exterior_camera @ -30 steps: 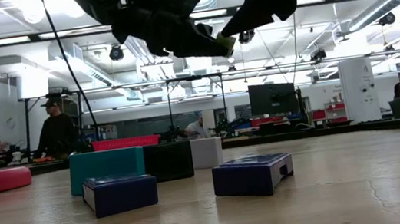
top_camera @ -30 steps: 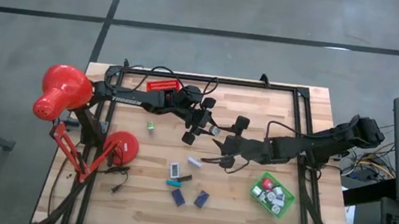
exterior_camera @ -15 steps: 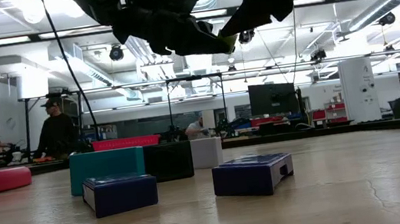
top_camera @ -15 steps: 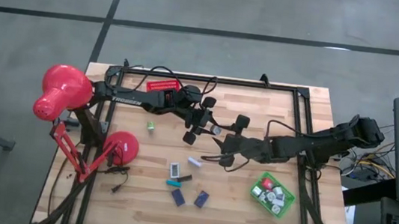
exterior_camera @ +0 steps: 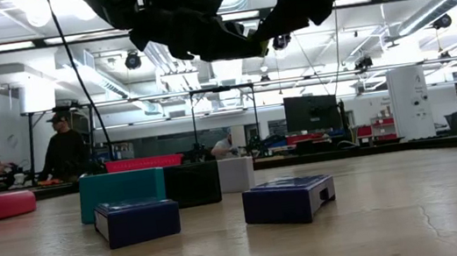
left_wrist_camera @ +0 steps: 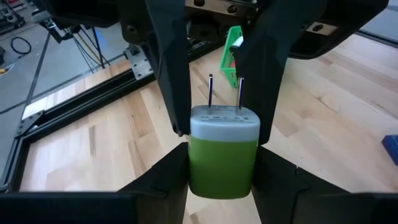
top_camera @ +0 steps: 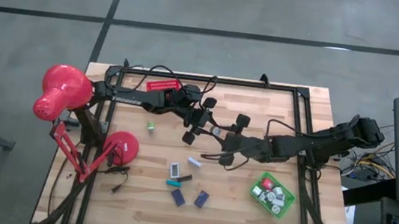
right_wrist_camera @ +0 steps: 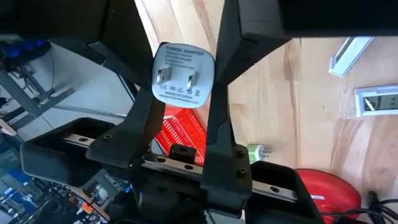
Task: Pick & Place Office items
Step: Put the right green charger adapter into the green bin
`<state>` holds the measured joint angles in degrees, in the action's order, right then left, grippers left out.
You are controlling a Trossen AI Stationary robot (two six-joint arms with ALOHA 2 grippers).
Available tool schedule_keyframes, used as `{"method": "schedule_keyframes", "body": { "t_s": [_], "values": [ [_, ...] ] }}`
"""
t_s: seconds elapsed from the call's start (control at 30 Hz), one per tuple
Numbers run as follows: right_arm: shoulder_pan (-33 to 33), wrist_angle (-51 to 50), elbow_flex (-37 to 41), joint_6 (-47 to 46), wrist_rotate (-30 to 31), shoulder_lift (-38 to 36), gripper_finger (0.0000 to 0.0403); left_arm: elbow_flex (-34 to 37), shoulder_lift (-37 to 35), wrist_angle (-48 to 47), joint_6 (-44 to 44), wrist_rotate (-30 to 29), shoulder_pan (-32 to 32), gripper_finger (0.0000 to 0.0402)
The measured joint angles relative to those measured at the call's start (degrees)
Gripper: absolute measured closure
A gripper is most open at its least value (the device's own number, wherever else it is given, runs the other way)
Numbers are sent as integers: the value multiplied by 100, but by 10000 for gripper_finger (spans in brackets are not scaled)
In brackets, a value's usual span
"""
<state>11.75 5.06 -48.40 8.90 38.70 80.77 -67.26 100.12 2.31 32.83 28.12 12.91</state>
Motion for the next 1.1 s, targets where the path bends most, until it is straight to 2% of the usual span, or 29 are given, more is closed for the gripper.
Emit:
{"method": "schedule_keyframes", "body": {
  "t_s": [0.17, 0.73, 1.1],
  "values": [
    [-2, 0, 0, -15, 7, 0, 277, 0, 0, -2, 3, -2, 0, 257],
    [-7, -24, 0, 16, 28, 2, 270, 2, 0, -17, -43, -228, -20, 255],
    [-8, -13, 0, 58, 50, 7, 270, 7, 13, -24, -221, -379, -99, 192]
  ]
}}
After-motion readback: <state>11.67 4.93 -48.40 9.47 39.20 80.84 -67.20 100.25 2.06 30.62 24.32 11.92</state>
